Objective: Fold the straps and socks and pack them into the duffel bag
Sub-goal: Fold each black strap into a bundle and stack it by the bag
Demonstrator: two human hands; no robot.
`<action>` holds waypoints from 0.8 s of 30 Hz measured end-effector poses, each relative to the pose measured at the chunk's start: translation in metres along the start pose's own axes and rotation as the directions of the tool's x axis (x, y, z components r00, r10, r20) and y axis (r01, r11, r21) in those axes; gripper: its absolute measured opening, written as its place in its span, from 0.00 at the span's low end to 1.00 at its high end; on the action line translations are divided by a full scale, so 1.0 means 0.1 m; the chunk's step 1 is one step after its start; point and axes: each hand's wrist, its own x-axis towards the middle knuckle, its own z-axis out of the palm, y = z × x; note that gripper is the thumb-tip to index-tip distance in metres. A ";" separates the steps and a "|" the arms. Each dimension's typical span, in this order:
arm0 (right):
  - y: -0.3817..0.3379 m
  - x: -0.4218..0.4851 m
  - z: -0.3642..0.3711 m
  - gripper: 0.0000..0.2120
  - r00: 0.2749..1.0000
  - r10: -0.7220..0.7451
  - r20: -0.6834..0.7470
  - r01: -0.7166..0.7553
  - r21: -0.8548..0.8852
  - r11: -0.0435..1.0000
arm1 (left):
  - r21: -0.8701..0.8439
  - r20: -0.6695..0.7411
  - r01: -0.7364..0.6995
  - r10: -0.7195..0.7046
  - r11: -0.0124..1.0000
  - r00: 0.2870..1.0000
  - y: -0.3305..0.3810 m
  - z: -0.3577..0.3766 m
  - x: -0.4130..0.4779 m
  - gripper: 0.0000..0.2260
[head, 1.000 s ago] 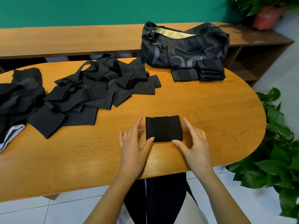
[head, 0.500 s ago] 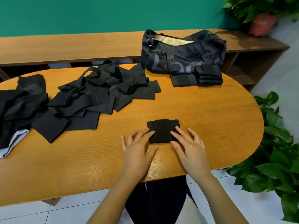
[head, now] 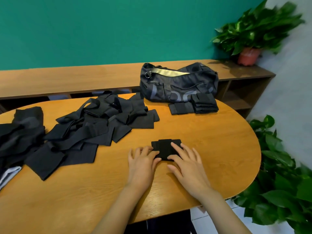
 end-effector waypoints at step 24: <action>0.61 1.90 -0.24 0.34 0.968 0.245 -0.058 -0.247 -0.410 0.878 | -0.068 -0.149 0.241 -0.249 0.968 0.957 -0.55 0.15 0.90 0.28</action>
